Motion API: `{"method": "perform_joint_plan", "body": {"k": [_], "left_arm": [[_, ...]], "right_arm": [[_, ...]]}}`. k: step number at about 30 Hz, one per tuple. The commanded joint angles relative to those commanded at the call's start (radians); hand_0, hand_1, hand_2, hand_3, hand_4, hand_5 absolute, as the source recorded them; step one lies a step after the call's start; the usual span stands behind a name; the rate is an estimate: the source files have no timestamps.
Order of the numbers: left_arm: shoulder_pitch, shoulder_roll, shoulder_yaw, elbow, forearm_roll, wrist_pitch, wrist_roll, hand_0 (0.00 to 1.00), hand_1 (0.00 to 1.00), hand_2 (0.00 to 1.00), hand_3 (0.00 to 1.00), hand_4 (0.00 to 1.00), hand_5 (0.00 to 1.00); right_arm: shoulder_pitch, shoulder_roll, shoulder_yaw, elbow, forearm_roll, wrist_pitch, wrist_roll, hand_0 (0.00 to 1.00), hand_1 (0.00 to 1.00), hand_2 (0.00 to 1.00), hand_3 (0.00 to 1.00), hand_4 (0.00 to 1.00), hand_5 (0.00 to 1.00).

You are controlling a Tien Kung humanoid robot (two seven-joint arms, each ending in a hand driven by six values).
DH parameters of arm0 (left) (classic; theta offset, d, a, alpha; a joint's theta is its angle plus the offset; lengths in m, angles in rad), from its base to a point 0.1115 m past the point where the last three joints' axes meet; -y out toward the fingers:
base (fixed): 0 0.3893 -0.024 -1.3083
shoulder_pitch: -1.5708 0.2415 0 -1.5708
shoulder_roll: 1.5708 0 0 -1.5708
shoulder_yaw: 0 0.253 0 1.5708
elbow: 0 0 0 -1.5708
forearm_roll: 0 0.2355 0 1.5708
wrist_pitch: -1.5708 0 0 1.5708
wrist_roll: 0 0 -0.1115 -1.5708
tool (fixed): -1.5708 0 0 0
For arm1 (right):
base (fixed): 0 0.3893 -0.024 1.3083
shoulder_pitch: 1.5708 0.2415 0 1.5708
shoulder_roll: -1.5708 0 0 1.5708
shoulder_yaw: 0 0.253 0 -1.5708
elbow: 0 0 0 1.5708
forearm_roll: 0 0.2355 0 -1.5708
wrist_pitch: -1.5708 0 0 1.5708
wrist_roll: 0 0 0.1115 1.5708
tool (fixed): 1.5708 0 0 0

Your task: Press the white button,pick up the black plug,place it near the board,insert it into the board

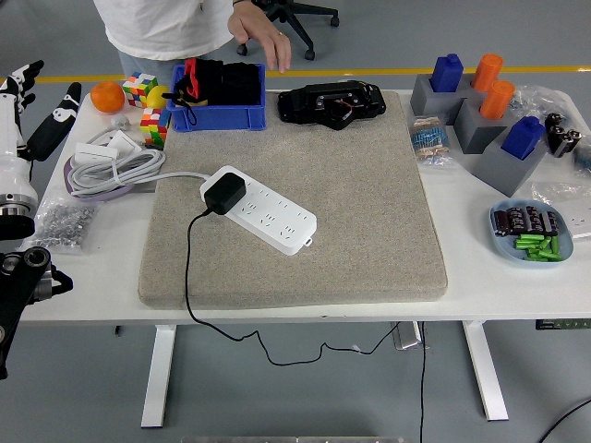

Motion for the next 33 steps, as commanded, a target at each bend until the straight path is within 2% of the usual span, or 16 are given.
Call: {"method": "perform_joint_plan", "body": {"k": [8,17,33], "left_arm": [[-0.006,0.003,-0.048,0.004,0.014,-0.005,0.008,0.85,0.909,0.872,0.809,0.808,0.573],[-0.007,-0.006,-0.113,0.009,0.026,-0.011,0.013,0.862,0.916,0.88,0.803,0.817,0.596],[-0.01,-0.015,-0.134,0.013,0.032,-0.014,0.017,0.869,0.927,0.893,0.798,0.821,0.604]], "right_arm": [[0.001,-0.001,-0.004,0.001,0.002,0.0,0.001,0.575,0.533,0.547,0.51,0.643,0.382],[-0.006,0.005,0.007,-0.001,0.001,0.0,0.0,0.575,0.534,0.546,0.509,0.643,0.382],[-0.011,0.01,0.025,0.0,-0.001,0.0,0.0,0.575,0.535,0.546,0.51,0.643,0.38]]}}
